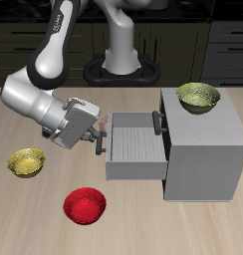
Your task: Open the middle drawer of the white cabinet
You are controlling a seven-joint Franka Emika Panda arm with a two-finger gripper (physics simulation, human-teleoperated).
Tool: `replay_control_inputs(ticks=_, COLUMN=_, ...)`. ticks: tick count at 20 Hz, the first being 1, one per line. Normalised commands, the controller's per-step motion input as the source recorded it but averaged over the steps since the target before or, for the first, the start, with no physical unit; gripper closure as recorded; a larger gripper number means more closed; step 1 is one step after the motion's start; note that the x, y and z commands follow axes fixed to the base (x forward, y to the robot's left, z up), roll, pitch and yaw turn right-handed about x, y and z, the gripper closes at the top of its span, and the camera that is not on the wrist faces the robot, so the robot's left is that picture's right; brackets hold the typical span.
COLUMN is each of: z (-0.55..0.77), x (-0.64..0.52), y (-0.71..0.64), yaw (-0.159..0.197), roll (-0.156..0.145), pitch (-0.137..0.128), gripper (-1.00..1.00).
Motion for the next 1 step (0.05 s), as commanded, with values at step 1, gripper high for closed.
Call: replay_control_inputs(ticks=1, z=0.18, x=-0.34, y=-0.25, yaw=0.014, roll=-0.107, pitch=0.008, gripper=1.0)
